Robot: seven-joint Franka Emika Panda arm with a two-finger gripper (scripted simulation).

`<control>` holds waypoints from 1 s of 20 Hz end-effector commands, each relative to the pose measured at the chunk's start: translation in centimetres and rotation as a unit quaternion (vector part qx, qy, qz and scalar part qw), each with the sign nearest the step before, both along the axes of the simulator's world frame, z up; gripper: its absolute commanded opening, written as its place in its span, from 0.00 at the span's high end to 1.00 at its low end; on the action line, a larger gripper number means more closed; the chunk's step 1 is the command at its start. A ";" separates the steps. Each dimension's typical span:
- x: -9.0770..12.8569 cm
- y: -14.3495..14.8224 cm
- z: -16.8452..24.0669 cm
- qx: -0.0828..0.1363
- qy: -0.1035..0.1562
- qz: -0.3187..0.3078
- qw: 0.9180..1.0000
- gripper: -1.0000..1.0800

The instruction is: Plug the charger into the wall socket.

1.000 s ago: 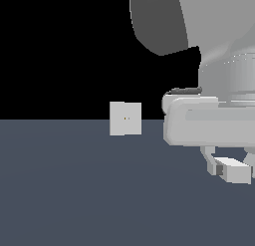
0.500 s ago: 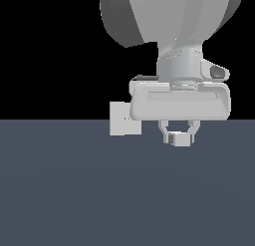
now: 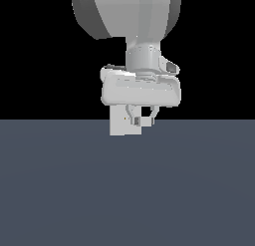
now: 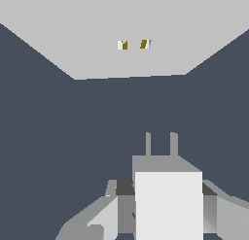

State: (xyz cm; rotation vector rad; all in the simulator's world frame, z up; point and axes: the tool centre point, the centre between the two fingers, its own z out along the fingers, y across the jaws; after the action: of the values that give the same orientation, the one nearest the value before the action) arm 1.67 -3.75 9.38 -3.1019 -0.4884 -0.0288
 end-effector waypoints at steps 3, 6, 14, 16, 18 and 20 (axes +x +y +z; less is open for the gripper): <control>0.8 1.4 0.7 0.000 0.000 0.023 1.000 1.00; 0.9 1.7 0.7 0.000 0.000 0.026 1.000 1.00; 0.8 1.5 0.6 0.001 0.001 0.023 1.000 1.00; 0.9 1.5 0.6 0.001 0.001 0.023 1.000 1.00; 1.2 1.7 0.6 0.001 0.001 0.023 1.000 1.00; 1.6 1.8 0.6 0.001 0.001 0.023 1.000 1.00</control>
State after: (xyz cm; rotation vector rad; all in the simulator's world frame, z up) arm 2.97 -2.07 9.99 -3.0880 -0.5600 -0.0268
